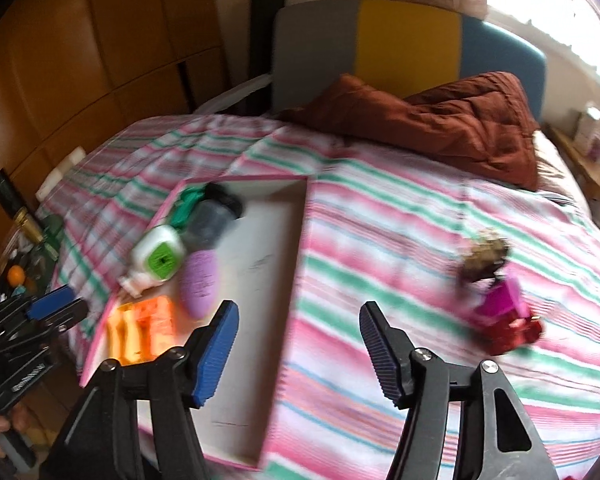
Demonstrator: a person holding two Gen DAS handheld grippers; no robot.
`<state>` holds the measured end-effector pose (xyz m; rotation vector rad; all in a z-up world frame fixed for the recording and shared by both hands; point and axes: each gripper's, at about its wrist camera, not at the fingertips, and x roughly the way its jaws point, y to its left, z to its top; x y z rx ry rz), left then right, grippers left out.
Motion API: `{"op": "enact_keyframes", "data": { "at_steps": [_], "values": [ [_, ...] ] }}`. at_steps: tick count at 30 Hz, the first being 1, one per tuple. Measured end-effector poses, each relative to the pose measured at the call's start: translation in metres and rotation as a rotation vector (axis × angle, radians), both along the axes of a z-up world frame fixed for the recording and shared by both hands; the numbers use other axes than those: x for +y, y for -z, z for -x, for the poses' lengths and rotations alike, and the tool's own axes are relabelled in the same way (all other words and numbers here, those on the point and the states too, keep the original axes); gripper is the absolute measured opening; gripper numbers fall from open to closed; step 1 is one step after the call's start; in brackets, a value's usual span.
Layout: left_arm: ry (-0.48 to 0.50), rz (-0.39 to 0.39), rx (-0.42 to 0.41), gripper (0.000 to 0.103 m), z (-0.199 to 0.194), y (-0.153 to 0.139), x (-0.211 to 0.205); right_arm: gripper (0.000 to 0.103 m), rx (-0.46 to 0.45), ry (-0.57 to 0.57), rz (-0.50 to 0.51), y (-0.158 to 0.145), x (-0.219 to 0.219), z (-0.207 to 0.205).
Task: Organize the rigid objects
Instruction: 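Move both tools back toward the remaining toys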
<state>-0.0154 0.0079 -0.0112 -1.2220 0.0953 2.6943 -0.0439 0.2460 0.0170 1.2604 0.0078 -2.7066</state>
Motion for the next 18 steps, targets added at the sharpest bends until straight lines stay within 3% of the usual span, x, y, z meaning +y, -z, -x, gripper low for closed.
{"op": "enact_keyframes", "data": {
  "at_steps": [10,18],
  "values": [
    [0.065,0.018,0.002,0.03,0.003,-0.007,0.026,0.069,0.053,0.312,-0.032,-0.013,0.12,0.009],
    [0.143,0.013,0.022,0.03,0.007,-0.018,0.061,0.071,0.058,0.626,0.009,0.006,0.219,-0.004]
  ]
}}
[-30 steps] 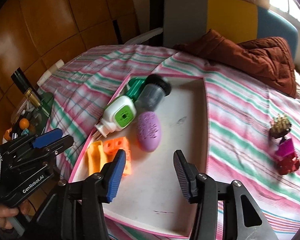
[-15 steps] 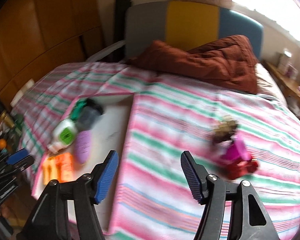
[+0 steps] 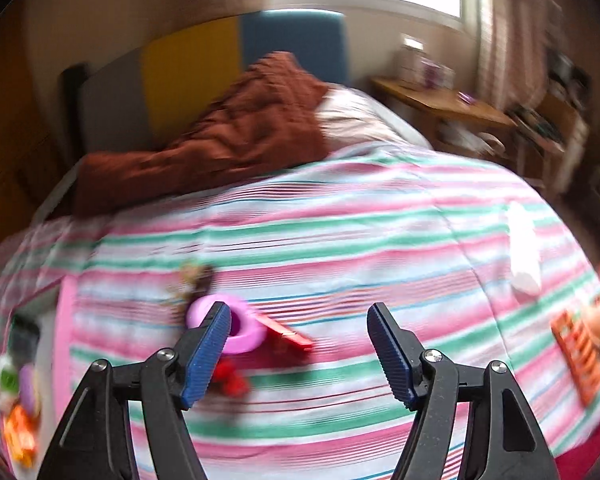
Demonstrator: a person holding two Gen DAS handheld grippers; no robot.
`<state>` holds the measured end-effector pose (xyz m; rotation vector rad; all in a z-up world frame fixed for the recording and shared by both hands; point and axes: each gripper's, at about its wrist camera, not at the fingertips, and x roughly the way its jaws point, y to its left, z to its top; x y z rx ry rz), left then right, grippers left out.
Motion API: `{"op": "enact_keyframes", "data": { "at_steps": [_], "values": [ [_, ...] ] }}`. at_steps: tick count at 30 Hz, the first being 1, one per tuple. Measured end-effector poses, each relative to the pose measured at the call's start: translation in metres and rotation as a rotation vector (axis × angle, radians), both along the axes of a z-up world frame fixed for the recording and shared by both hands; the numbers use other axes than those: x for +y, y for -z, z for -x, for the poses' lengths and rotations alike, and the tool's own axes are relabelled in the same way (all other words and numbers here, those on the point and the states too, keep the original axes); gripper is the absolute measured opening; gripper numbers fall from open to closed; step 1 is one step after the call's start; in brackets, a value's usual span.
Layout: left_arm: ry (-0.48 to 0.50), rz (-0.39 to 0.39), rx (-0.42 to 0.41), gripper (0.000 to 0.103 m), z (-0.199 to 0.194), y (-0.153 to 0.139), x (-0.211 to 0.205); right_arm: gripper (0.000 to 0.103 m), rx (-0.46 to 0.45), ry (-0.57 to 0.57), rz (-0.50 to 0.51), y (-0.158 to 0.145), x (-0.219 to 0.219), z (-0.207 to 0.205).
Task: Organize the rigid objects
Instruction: 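Move both tools back toward the remaining toys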
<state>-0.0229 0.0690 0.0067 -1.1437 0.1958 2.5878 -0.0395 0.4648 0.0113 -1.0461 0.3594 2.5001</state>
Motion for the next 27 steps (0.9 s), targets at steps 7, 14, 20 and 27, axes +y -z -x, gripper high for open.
{"op": "enact_keyframes", "data": {
  "at_steps": [7,14,20,27],
  "values": [
    [0.112,-0.043,-0.02,0.03,0.01,-0.009,0.05,0.071,-0.031,0.116,0.061,0.012,0.029,-0.009],
    [0.211,-0.045,-0.042,0.03,0.02,-0.011,0.102,0.073,-0.066,0.106,0.092,0.021,0.028,-0.001],
    [0.273,-0.028,-0.052,0.03,0.022,-0.005,0.136,0.073,-0.07,0.071,0.14,0.025,0.024,0.002],
    [0.377,-0.057,-0.121,0.03,0.025,0.004,0.176,0.073,-0.043,0.106,0.167,0.02,0.032,-0.004]
  ]
}}
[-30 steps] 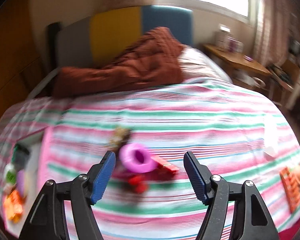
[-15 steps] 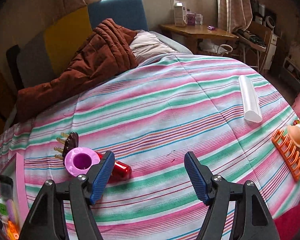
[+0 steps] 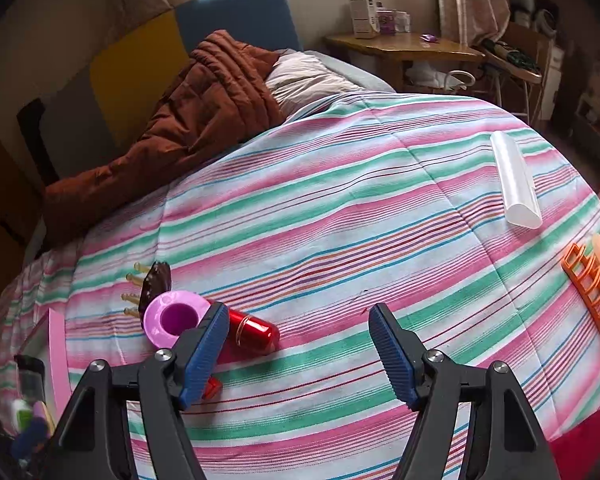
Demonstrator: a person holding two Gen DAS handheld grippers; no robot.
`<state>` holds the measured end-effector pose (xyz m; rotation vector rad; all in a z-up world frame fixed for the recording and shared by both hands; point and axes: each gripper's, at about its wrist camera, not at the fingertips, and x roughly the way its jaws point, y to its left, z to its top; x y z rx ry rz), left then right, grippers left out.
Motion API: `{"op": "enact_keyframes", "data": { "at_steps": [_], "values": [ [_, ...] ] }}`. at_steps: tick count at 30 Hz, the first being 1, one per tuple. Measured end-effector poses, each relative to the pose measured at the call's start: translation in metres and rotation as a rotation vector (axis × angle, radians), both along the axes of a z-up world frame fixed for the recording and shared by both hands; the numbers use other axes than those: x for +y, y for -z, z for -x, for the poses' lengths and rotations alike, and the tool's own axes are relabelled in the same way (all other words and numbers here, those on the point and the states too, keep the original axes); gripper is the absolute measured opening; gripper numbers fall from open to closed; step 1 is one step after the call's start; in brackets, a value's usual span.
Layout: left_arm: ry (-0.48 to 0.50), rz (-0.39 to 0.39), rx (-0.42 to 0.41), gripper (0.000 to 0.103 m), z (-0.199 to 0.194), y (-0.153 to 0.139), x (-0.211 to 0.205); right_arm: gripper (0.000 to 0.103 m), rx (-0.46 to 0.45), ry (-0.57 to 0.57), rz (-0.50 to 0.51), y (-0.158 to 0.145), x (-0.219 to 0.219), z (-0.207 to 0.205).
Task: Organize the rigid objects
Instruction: 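Move both tools back toward the remaining toys, then grasp the red puzzle piece with the left gripper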
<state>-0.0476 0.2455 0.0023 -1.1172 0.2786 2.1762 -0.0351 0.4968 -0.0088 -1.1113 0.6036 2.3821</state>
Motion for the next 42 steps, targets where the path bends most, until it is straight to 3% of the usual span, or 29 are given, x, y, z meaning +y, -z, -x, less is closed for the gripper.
{"op": "enact_keyframes", "data": {
  "at_steps": [8,15,32,38,42],
  "values": [
    [0.061,0.037,-0.008,0.03,-0.006,0.013,0.043,0.073,-0.001,0.039,0.064,0.002,0.012,-0.004],
    [0.086,0.083,0.047,0.03,-0.012,0.017,0.058,0.075,0.014,0.089,0.111,0.002,0.023,-0.012],
    [0.125,0.112,0.042,0.03,-0.013,0.025,0.087,0.079,0.044,0.139,0.174,0.002,0.035,-0.018],
    [0.124,0.103,0.009,0.031,-0.01,0.03,0.094,0.079,0.049,0.14,0.184,0.002,0.036,-0.018],
    [0.096,0.013,-0.117,0.038,0.003,0.034,0.09,0.079,0.051,0.138,0.188,0.001,0.037,-0.018]
  ]
}}
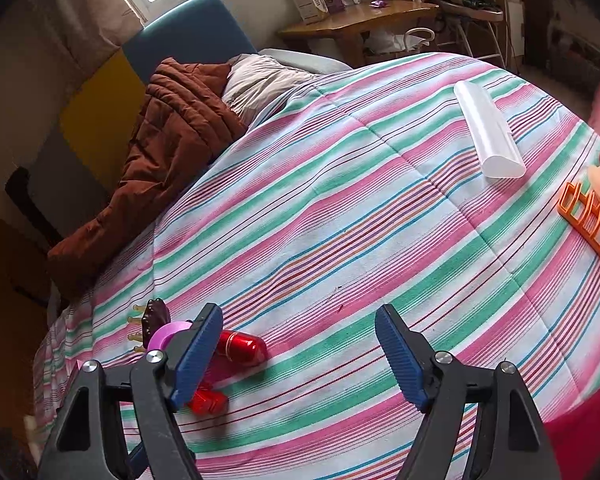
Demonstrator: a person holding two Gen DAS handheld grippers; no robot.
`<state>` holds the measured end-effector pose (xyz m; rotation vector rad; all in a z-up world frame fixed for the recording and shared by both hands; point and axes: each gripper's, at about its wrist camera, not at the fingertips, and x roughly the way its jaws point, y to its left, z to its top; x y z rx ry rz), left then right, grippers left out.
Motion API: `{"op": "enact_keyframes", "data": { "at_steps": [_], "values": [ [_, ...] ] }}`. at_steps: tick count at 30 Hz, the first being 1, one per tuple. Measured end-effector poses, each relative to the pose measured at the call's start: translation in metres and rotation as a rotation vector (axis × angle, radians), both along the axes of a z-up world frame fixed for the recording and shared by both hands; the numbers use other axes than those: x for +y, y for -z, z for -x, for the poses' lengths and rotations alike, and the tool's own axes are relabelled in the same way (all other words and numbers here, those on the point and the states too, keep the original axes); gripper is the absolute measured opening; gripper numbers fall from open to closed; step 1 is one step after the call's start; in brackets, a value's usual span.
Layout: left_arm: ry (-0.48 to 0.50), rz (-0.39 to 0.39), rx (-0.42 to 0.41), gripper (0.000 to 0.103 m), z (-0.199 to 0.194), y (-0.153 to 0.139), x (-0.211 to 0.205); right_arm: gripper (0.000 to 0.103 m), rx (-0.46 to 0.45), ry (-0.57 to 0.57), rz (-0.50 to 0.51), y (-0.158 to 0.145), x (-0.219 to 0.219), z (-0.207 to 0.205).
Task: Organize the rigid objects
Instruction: 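Grasp the red puzzle piece with the left gripper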
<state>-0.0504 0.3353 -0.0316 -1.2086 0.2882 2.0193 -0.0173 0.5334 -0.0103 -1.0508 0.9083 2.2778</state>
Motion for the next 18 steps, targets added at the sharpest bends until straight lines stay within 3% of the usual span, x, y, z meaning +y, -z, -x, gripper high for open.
{"op": "enact_keyframes", "data": {
  "at_steps": [4,10,13,18],
  "values": [
    [-0.044,-0.031,-0.047,0.042,0.009,0.005,-0.005,0.079,0.005,-0.004,0.004,-0.001,-0.001,0.001],
    [-0.033,-0.046,-0.057,0.044,0.008,0.008,0.007,0.08,0.006,-0.013,0.006,-0.001,-0.002,0.001],
    [-0.04,-0.05,-0.059,0.059,0.012,0.011,0.018,0.08,0.009,-0.009,0.009,-0.001,-0.001,0.001],
    [-0.086,-0.056,-0.063,0.06,0.027,0.02,0.035,0.08,0.005,-0.003,0.013,0.0,0.002,0.001]
  ]
}}
